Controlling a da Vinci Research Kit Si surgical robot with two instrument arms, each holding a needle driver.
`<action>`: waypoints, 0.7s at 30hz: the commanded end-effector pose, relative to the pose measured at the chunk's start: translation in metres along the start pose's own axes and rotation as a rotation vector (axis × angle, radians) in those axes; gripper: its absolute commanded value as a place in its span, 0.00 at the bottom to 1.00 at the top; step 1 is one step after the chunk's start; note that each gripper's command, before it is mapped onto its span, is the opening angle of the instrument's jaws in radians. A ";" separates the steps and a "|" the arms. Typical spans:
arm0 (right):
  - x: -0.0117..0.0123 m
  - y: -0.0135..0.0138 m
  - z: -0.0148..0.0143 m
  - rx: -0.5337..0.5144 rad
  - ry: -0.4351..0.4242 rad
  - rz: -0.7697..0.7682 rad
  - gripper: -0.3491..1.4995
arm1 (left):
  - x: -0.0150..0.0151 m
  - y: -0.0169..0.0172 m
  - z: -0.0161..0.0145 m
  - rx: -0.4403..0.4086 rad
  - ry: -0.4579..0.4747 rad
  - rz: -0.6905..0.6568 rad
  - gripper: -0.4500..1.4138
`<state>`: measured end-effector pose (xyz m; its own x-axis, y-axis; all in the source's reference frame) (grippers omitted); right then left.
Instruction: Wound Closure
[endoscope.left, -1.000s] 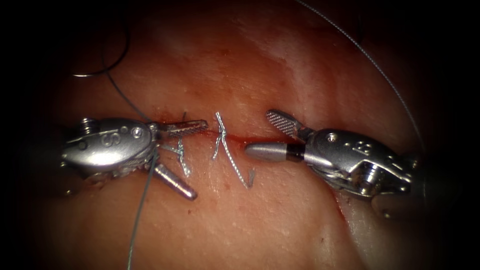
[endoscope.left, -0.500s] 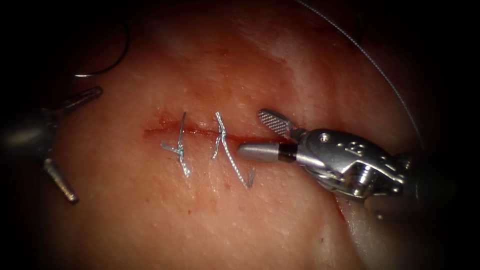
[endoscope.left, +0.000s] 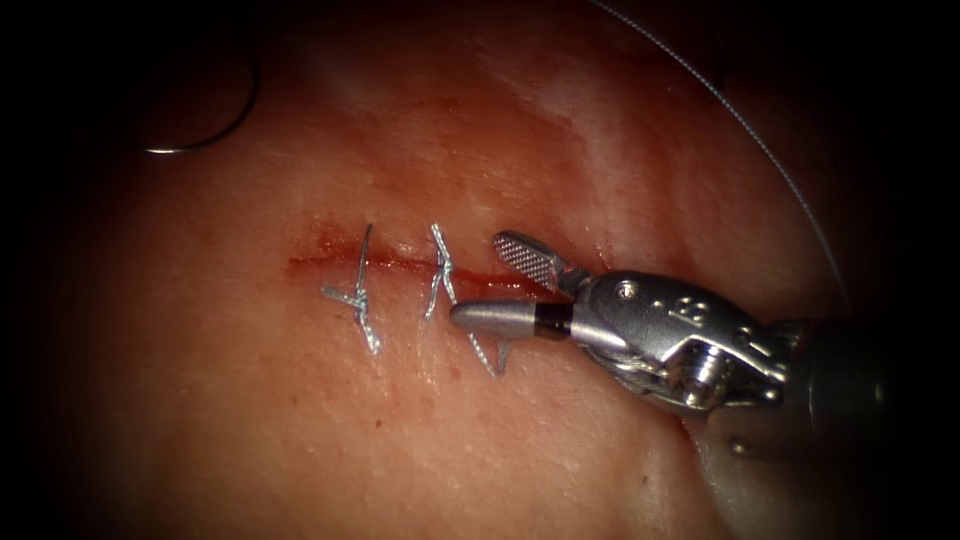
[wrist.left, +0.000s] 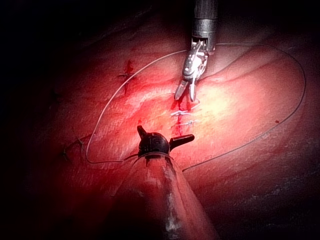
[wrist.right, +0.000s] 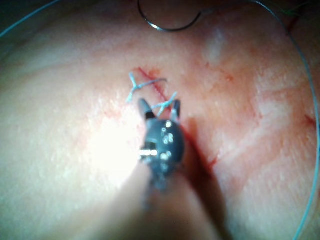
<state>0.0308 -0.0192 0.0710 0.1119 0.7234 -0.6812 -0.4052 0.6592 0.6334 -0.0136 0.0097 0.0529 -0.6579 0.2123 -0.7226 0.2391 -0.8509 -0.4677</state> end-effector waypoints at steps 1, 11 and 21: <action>-0.0005 -0.0002 0.0008 0.003 0.001 0.000 0.84 | 0.0001 -0.0005 0.0000 -0.014 -0.017 0.004 0.91; -0.0004 -0.0003 0.0008 0.004 0.000 0.001 0.84 | 0.0014 -0.0015 -0.0043 -0.079 -0.104 0.011 0.90; -0.0002 -0.0003 0.0007 0.005 0.000 0.002 0.84 | 0.0060 -0.0031 0.0010 -0.018 0.181 -0.259 0.81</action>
<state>0.0308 -0.0191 0.0707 0.1122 0.7247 -0.6799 -0.4033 0.6585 0.6354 -0.0198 0.0129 0.0501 -0.5311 0.5391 -0.6537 0.0725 -0.7397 -0.6690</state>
